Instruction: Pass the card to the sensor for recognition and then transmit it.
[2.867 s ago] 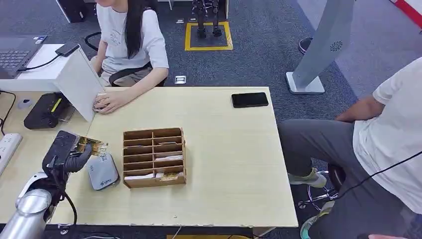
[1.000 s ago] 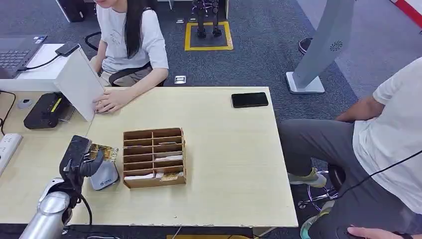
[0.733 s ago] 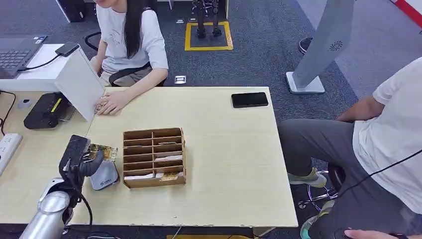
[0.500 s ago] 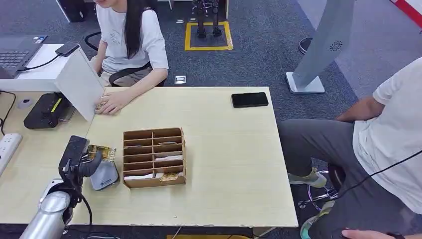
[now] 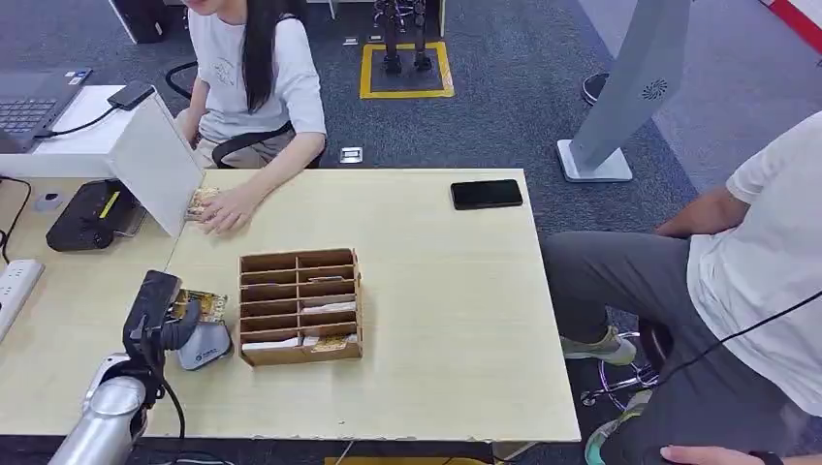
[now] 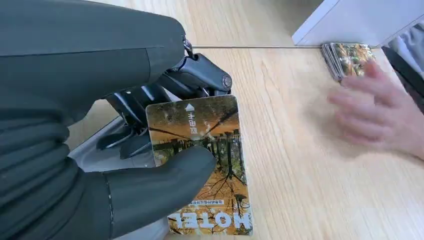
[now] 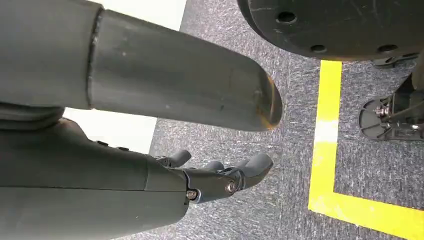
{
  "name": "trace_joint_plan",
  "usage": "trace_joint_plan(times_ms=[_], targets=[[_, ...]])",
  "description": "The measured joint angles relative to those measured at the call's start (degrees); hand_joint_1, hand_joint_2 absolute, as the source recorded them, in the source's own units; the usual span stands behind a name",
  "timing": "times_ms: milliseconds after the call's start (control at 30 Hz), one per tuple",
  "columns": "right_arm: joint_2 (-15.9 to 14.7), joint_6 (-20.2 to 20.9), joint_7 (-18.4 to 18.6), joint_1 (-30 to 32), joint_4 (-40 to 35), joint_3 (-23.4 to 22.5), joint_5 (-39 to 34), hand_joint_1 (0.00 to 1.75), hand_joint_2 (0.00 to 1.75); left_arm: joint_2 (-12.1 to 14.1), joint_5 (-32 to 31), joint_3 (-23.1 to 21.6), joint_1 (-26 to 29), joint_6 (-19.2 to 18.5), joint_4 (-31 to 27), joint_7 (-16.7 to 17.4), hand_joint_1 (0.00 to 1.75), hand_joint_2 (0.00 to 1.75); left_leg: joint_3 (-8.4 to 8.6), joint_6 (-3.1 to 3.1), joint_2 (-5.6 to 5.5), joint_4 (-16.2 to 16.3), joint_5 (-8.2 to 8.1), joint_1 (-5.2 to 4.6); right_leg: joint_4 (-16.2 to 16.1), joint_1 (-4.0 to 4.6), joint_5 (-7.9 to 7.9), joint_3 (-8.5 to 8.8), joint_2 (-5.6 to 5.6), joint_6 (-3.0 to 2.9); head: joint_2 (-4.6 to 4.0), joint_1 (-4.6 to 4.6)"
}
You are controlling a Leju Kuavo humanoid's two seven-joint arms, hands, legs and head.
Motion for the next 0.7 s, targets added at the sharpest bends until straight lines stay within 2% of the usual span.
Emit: trace_joint_plan(times_ms=[700], targets=[[0.0,0.0,-0.4,0.0,0.3,0.0,0.0,0.0,0.0,-0.5,-8.6,-1.9,-0.8,2.6,2.2,1.2,1.75,1.75,0.02,0.0,0.0,0.0,0.0,0.0,0.0,0.0,0.0,0.03,0.0,0.0,0.0,-0.02]])
